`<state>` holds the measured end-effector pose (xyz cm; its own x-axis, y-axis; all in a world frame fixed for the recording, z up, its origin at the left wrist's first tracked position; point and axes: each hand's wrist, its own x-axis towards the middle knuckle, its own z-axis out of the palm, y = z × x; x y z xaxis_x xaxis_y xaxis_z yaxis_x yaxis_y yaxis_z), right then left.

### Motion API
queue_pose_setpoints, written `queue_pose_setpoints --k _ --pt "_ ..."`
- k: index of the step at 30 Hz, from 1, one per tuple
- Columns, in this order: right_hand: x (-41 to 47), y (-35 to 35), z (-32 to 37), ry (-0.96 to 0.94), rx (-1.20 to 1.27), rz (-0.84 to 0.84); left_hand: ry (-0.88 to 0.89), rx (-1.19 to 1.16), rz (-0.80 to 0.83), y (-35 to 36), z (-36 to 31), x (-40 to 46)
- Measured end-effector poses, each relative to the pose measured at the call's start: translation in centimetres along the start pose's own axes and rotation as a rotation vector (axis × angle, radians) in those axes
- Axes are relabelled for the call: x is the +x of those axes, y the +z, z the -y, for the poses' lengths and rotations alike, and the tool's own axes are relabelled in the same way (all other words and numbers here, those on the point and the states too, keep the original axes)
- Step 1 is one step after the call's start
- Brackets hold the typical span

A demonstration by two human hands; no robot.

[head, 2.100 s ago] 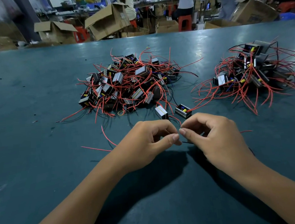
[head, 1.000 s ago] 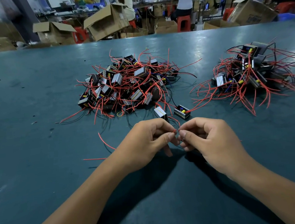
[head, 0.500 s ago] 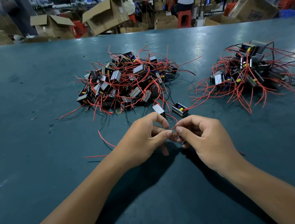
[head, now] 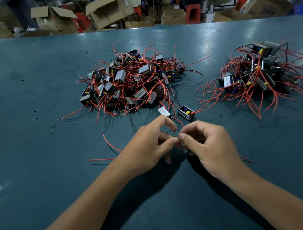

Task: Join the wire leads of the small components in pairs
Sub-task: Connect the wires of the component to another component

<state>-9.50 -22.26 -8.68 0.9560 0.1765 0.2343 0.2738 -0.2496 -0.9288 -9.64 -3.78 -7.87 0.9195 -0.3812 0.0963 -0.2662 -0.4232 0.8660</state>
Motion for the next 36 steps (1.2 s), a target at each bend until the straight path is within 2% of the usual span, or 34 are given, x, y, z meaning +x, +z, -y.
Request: queue_pose_setpoints --k 11,22,36 --pt "0.3 -0.1 -0.1 0.013 0.009 0.012 0.07 0.069 -0.062 -0.4 -0.6 -0.3" --pt "0.2 -0.1 -0.1 0.005 0.02 0.01 0.241 0.379 -0.246 -0.4 -1.5 0.3" --pt "-0.1 0.5 0.6 -0.084 -0.097 -0.028 0.173 0.392 -0.218 -0.4 -2.5 0.6"
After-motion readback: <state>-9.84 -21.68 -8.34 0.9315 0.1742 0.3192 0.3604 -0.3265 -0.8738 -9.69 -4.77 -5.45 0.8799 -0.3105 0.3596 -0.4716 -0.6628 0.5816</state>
